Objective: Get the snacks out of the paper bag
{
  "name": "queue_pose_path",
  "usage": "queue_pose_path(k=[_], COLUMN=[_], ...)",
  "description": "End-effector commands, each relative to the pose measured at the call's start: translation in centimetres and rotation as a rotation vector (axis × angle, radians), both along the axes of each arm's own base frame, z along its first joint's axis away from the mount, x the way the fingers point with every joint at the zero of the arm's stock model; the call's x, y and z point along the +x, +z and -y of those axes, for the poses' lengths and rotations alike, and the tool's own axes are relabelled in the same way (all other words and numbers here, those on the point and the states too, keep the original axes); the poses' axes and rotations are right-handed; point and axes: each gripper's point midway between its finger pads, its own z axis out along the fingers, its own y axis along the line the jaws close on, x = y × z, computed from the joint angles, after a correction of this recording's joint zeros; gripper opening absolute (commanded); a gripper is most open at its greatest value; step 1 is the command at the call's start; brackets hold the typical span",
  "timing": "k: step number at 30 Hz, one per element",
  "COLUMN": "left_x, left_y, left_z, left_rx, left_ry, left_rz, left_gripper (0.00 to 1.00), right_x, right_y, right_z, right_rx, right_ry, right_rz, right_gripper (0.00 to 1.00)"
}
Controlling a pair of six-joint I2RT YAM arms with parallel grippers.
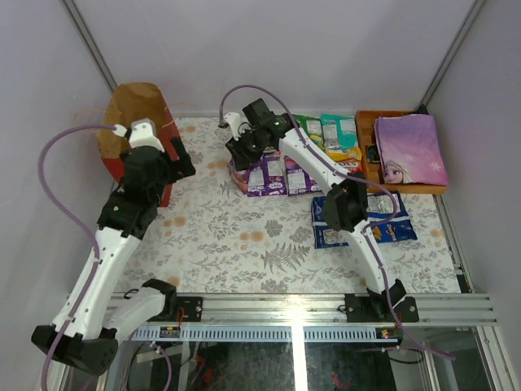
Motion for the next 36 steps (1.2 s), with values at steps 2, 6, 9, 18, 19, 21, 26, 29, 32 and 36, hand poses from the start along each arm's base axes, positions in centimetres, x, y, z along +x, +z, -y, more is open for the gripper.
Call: queue_pose_path(k=[2, 6, 9, 18, 19, 21, 26, 29, 32, 36], left_x=[0.4, 2.0, 3.9, 10.3, 11.3, 13.1, 16.4, 17.7, 18.0, 16.7], left_y=[-5.3, -7.1, -9.2, -16.4, -17.0, -17.5, -16.2, -17.9, -19.8, -23.2], left_z=[3.3, 5.3, 7.1, 11.1, 11.3, 11.2, 9.5, 9.6, 10.8, 11.7], left_rx=[-0.086, -0.128, -0.146, -0.028, -0.003, 0.043, -0.052, -0.128, -0.144, -0.195], left_ry=[-0.096, -0.113, -0.115, -0.223, -0.263, -0.309, -0.441, -0.565, -0.674, -0.748], left_rz=[-0.115, -0.136, -0.155, -0.163, -0.185, -0.206, -0.14, -0.214, -0.281, -0.377], left_gripper=[1.0, 1.0, 1.0, 1.0, 1.0, 1.0, 1.0, 1.0, 1.0, 0.94], right_x=[4.3, 8.8, 10.5, 14.1, 13.8, 13.1, 10.8, 9.9, 9.2, 8.6], right_y=[0.0, 3.6, 8.3, 18.0, 18.7, 19.1, 18.1, 17.4, 17.0, 16.6], right_z=[-1.6, -0.7, 1.0, 11.1, 12.2, 13.9, 15.1, 14.7, 14.3, 14.0], right_rx=[0.047, 0.068, 0.167, 0.519, 0.547, 0.599, 0.675, 0.681, 0.689, 0.705], right_ry=[-0.063, -0.243, -0.324, -0.614, -0.626, -0.637, -0.604, -0.566, -0.541, -0.519], right_rz=[0.153, 0.339, 0.399, 0.331, 0.321, 0.293, 0.226, 0.196, 0.17, 0.148], right_gripper=[0.78, 1.0, 0.99, 0.99, 0.99, 0.99, 0.99, 0.99, 1.0, 0.99])
